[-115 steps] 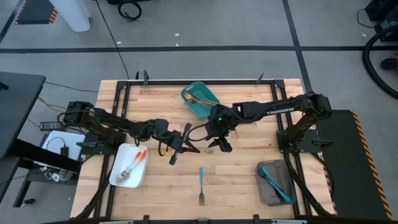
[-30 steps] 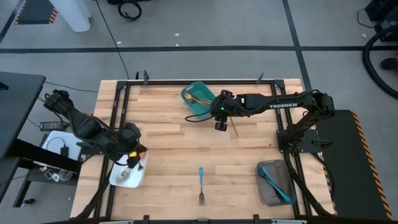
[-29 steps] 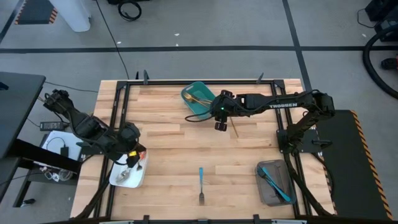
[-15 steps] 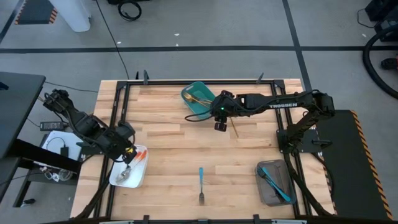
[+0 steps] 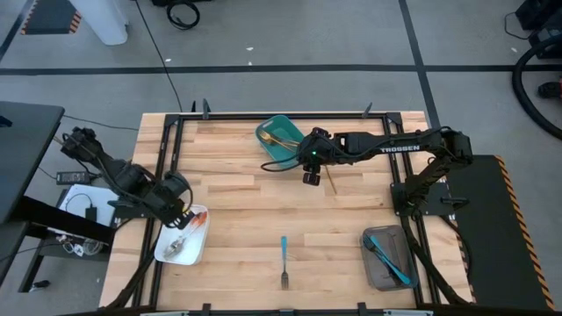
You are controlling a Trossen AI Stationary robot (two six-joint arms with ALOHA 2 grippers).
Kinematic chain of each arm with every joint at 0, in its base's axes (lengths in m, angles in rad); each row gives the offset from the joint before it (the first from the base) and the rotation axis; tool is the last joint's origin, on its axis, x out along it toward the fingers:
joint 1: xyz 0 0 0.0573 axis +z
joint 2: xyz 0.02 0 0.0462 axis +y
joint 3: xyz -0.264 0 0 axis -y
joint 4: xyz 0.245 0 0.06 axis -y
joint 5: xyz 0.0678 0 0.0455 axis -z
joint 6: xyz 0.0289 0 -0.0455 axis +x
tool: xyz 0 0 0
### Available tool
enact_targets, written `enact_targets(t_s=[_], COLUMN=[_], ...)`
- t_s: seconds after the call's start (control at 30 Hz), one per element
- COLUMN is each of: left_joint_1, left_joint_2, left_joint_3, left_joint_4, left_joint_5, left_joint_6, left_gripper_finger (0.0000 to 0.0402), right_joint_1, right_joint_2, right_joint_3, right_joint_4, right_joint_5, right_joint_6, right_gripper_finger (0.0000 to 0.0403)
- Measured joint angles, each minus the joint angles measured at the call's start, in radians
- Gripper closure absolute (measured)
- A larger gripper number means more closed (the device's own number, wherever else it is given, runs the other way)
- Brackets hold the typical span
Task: Sort silverware by color (type)
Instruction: Put the orange fork into the white bin, then put the gold fork into the green bin
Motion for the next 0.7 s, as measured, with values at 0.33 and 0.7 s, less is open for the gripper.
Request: enact_targets(t_s=[0.33, 0.7], left_joint_1=[-0.068, -0.202], left_joint_2=[0.066, 0.144], left_joint_3=[-0.101, -0.222], left_joint_4=[0.047, 0.281], left_joint_5=[0.072, 0.161], left_joint_6=[-0.092, -0.244], left_gripper_finger=[0.0395, 0.0393], right_joint_1=[0.000, 0.001], right_joint_2=[0.000, 0.000], right_joint_3=[0.000, 0.000], right_joint_4=[0.003, 0.004], right_joint_5=[-0.002, -0.047], right_joint_6=[-0.002, -0.002], right_gripper_finger=[0.0236, 0.0236])
